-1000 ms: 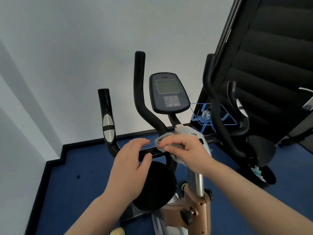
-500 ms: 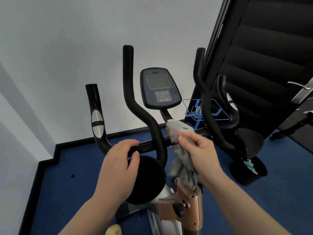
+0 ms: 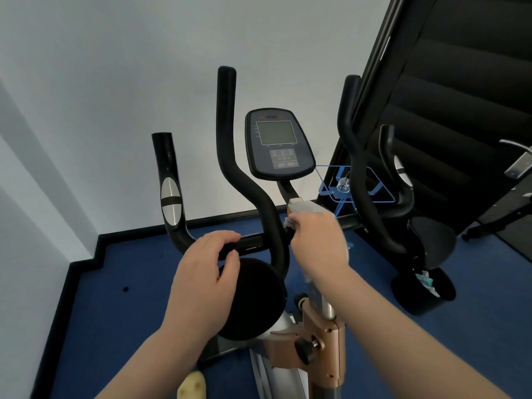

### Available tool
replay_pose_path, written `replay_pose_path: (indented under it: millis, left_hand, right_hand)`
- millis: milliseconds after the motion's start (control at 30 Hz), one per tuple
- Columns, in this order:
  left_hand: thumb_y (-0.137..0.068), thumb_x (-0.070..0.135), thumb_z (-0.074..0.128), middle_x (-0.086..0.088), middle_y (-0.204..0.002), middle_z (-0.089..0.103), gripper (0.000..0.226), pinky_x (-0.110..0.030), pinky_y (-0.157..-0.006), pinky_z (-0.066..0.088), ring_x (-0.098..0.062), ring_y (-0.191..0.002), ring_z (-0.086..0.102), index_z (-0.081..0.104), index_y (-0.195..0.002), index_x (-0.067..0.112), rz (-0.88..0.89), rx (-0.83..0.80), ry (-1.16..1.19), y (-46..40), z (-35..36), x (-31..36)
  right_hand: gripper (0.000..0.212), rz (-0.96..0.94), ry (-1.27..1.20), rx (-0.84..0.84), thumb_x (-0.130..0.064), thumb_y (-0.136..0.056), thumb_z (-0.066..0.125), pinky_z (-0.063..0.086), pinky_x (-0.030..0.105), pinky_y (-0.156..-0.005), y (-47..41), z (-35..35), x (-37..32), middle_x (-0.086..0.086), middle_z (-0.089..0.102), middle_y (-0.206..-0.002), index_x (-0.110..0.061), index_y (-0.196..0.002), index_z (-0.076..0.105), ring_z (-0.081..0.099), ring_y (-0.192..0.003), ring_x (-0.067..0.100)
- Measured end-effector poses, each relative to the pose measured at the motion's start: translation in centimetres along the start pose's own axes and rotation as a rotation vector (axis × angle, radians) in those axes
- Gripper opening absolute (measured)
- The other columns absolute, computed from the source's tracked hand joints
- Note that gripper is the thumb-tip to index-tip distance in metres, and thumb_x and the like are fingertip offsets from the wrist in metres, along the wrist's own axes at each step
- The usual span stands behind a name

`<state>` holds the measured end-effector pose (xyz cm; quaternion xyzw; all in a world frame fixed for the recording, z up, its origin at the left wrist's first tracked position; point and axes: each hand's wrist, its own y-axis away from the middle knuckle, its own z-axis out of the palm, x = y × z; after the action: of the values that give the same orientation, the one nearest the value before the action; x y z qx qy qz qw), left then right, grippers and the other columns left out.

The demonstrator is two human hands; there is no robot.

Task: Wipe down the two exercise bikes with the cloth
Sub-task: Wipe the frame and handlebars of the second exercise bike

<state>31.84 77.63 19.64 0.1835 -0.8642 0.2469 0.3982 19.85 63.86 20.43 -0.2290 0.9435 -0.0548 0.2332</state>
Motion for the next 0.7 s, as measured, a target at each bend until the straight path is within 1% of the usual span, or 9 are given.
replay_pose_path:
  millis: [100,200,267,333,400,467,567,633,700]
  left_hand:
    - [-0.091,0.015,0.048,0.021,-0.107,0.059,0.027,-0.014,-0.088,0.038,0.009,-0.104,0.049,0.06,-0.112,0.029,0.006,0.027,0.002,0.2,-0.1,0.0]
    - [-0.091,0.014,0.049,0.019,-0.107,0.06,0.028,-0.013,-0.089,0.037,0.008,-0.105,0.049,0.06,-0.112,0.027,0.027,0.038,-0.008,0.3,-0.1,-0.1]
    - [-0.091,0.016,0.048,0.017,-0.111,0.06,0.028,-0.022,-0.1,0.037,0.005,-0.108,0.05,0.06,-0.114,0.027,0.037,0.043,-0.037,0.7,-0.2,-0.2]
    - [-0.09,0.025,0.041,0.017,-0.119,0.058,0.032,-0.031,-0.115,0.021,0.001,-0.119,0.048,0.058,-0.116,0.028,0.06,0.063,-0.139,1.3,-0.4,-0.6]
    - [-0.087,0.036,0.032,0.016,-0.133,0.05,0.043,-0.035,-0.119,0.0,0.002,-0.131,0.036,0.053,-0.124,0.029,0.041,0.079,-0.227,2.2,-0.6,-1.1]
    - [-0.085,0.044,0.029,0.015,-0.145,0.037,0.053,-0.035,-0.118,-0.009,0.001,-0.14,0.021,0.044,-0.133,0.03,0.003,0.078,-0.252,2.9,-0.8,-1.5]
    - [-0.078,0.054,0.031,0.014,-0.156,0.017,0.072,-0.03,-0.116,-0.015,0.002,-0.144,0.001,0.027,-0.145,0.028,-0.04,0.058,-0.22,3.3,-0.9,-2.1]
    - [-0.074,0.059,0.031,0.016,-0.158,0.006,0.081,-0.026,-0.115,-0.016,0.005,-0.143,-0.009,0.016,-0.148,0.03,-0.076,0.042,-0.182,3.3,-1.1,-2.3]
    - [-0.072,0.063,0.03,0.022,-0.156,-0.003,0.086,-0.023,-0.115,-0.015,0.008,-0.14,-0.015,0.007,-0.149,0.034,-0.116,0.03,-0.148,3.5,-1.3,-2.5]
  right_hand:
    - [0.031,0.024,-0.287,0.003,-0.007,-0.092,0.043,0.052,0.039,-0.076,1.6,0.0,-0.7,0.004,0.072,-0.092,-0.018,-0.104,0.07,0.063,-0.086,0.023]
    - [0.035,0.004,-0.245,-0.067,-0.01,-0.094,0.047,0.055,0.033,-0.076,2.0,-1.6,0.8,-0.01,0.071,-0.094,-0.03,-0.114,0.067,0.062,-0.076,0.011]
    - [0.035,0.037,-0.128,-0.074,-0.011,-0.092,0.047,0.055,0.034,-0.073,0.8,-2.3,2.0,-0.002,0.073,-0.095,-0.031,-0.113,0.068,0.06,-0.071,0.013]
    - [0.033,0.016,-0.19,0.038,-0.01,-0.093,0.048,0.055,0.034,-0.08,-0.5,-3.3,2.0,0.0,0.072,-0.098,-0.027,-0.111,0.069,0.063,-0.077,0.012]
    - [0.03,-0.118,-0.43,0.141,-0.005,-0.094,0.05,0.05,0.022,-0.09,-1.5,-4.5,1.4,-0.005,0.067,-0.106,-0.022,-0.109,0.07,0.06,-0.092,-0.003]
    - [0.029,-0.331,-0.508,0.027,-0.001,-0.092,0.054,0.041,0.009,-0.094,-2.3,-5.0,0.1,-0.002,0.056,-0.117,-0.019,-0.107,0.07,0.051,-0.104,-0.007]
    - [0.024,-0.68,-0.198,-0.285,-0.012,-0.092,0.055,0.044,0.024,-0.093,-2.5,-3.1,-1.2,-0.002,0.054,-0.114,-0.022,-0.106,0.072,0.05,-0.104,0.006]
    - [0.027,-0.847,0.015,-0.292,-0.027,-0.092,0.048,0.042,0.035,-0.094,-2.7,-2.5,-0.8,-0.007,0.063,-0.108,-0.027,-0.105,0.072,0.055,-0.101,0.012]
    - [0.031,-0.91,0.094,-0.291,-0.033,-0.09,0.044,0.034,0.035,-0.105,-3.1,-3.1,-0.2,-0.013,0.068,-0.106,-0.03,-0.105,0.071,0.058,-0.104,0.009]
